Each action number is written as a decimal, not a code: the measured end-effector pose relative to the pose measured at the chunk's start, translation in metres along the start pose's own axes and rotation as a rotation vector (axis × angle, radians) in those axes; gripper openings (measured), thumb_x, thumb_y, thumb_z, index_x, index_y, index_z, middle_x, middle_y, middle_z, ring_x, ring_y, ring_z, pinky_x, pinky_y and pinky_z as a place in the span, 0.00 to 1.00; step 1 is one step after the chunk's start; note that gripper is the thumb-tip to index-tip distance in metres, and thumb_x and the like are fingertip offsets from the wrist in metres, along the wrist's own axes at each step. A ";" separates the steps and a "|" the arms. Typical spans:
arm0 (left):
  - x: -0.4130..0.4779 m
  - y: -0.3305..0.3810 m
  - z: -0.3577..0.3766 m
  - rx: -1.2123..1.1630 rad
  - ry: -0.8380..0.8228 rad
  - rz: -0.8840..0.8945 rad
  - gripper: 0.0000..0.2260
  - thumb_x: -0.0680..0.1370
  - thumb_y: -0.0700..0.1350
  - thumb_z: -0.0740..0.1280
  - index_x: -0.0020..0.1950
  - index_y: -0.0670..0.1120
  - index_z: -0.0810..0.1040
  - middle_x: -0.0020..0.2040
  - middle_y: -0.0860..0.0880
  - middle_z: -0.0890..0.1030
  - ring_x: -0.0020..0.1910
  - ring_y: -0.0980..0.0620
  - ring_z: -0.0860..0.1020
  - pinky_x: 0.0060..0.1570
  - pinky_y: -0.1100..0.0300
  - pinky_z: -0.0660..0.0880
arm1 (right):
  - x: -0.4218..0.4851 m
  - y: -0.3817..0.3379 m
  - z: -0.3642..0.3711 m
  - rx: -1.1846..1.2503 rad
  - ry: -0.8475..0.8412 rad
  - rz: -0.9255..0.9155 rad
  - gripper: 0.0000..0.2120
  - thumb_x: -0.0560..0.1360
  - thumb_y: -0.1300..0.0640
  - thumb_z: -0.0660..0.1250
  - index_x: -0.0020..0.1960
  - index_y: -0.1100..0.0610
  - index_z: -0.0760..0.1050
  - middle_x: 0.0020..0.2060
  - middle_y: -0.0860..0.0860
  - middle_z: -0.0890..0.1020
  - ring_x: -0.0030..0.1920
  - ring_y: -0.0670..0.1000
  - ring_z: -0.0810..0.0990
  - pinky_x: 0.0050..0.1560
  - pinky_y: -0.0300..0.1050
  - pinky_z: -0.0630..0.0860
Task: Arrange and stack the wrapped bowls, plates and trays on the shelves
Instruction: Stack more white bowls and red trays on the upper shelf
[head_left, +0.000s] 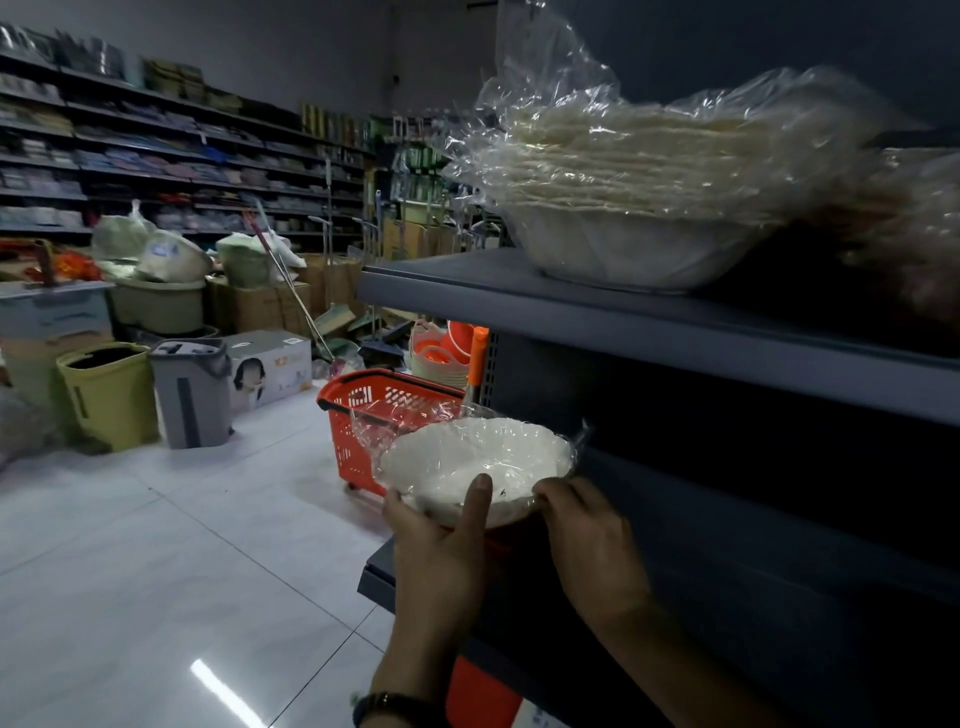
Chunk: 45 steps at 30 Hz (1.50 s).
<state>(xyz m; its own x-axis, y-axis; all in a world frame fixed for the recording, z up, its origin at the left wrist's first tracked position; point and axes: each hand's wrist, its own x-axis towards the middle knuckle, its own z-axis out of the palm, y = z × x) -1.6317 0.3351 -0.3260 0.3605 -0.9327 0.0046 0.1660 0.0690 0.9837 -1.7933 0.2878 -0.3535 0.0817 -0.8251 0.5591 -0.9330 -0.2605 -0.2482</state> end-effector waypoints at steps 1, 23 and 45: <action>-0.003 0.001 -0.001 0.011 0.032 -0.002 0.40 0.78 0.57 0.75 0.82 0.54 0.54 0.72 0.49 0.77 0.66 0.46 0.80 0.64 0.50 0.79 | -0.008 0.001 -0.003 0.012 0.040 -0.025 0.13 0.79 0.59 0.72 0.59 0.46 0.77 0.56 0.48 0.81 0.45 0.56 0.86 0.43 0.55 0.85; -0.155 0.088 -0.138 0.153 0.380 0.141 0.21 0.72 0.49 0.68 0.63 0.65 0.74 0.52 0.54 0.83 0.48 0.43 0.85 0.48 0.39 0.85 | -0.105 -0.083 -0.176 0.918 -0.165 0.215 0.25 0.72 0.54 0.82 0.61 0.35 0.76 0.51 0.34 0.86 0.53 0.37 0.85 0.57 0.36 0.78; -0.205 0.318 -0.079 0.128 0.169 0.690 0.08 0.72 0.51 0.66 0.50 0.57 0.76 0.43 0.41 0.85 0.40 0.36 0.83 0.41 0.37 0.82 | -0.048 -0.119 -0.411 1.057 0.199 -0.139 0.40 0.62 0.48 0.85 0.71 0.46 0.75 0.52 0.40 0.89 0.55 0.43 0.87 0.57 0.40 0.81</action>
<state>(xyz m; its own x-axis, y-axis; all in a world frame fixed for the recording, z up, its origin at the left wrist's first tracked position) -1.5806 0.5764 -0.0281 0.4835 -0.6233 0.6146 -0.2562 0.5706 0.7802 -1.8308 0.5644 -0.0254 0.0158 -0.6837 0.7296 -0.1377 -0.7242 -0.6757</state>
